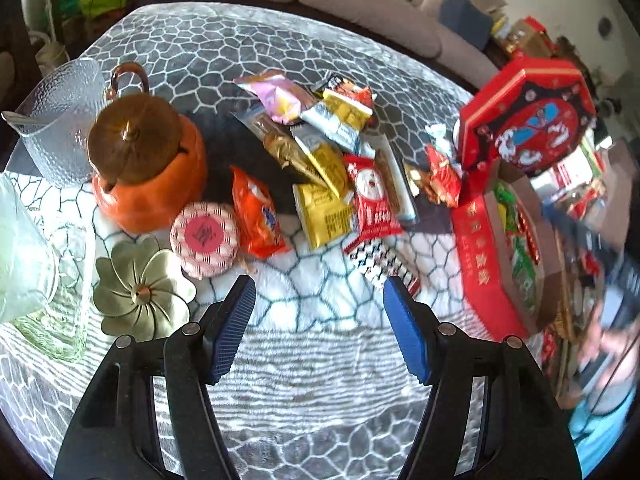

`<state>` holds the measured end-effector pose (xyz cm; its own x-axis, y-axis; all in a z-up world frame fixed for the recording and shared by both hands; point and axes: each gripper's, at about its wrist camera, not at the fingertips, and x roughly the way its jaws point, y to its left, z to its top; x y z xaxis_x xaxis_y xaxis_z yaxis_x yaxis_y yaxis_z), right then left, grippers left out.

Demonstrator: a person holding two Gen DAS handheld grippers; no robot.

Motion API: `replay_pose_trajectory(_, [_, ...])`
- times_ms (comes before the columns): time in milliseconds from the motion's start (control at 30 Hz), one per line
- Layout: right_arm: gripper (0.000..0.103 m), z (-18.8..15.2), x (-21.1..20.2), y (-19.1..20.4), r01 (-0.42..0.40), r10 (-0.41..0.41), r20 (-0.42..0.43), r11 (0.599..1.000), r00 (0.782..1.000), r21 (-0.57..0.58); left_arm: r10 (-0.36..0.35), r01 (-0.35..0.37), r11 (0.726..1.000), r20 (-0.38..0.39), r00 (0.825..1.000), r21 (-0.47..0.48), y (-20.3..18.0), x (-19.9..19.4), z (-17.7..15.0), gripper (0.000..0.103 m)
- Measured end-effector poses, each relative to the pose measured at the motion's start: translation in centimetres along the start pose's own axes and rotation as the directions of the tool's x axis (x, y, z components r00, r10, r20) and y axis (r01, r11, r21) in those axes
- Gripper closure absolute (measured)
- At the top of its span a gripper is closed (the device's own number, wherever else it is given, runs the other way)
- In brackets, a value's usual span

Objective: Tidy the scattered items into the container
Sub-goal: 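Open left gripper over the box and move both grippers back to the pile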

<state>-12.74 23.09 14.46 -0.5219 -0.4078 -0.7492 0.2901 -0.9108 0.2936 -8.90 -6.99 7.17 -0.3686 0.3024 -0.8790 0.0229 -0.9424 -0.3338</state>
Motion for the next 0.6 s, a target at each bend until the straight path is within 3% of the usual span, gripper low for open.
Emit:
replay_pose_trajectory(233, [0.043,5.6,7.9,5.3,0.044,-0.056,-0.086,0.991,0.995,-0.129,-0.033,0.033,0.999,0.045,0.998,0.003,-0.1,0.6,-1.4,0.040])
replay_pose_trajectory(333, [0.043,6.9,11.7,6.1,0.052,-0.068,-0.132,0.991,0.989,-0.127,-0.039,0.039,0.999,0.056,0.998,-0.001,0.3,0.8,-1.3,0.040])
replay_pose_trajectory(400, [0.043,7.4,14.1,5.8,0.031,-0.043,-0.167,0.997,0.985,-0.072,-0.030,0.031,1.000,0.069,0.997,-0.006,0.9,0.7,-1.1,0.040])
replay_pose_trajectory(500, [0.043,7.6,16.5,4.2,0.025,-0.012,-0.205,0.998,0.979,0.059,-0.077,0.080,0.996,0.063,0.995,-0.041,2.0,0.9,-0.8,0.040])
replay_pose_trajectory(600, [0.043,7.5,18.8,2.2,-0.016,0.065,-0.204,0.972,0.977,0.235,-0.081,0.083,0.995,0.051,0.995,-0.047,2.1,1.0,-0.4,0.040])
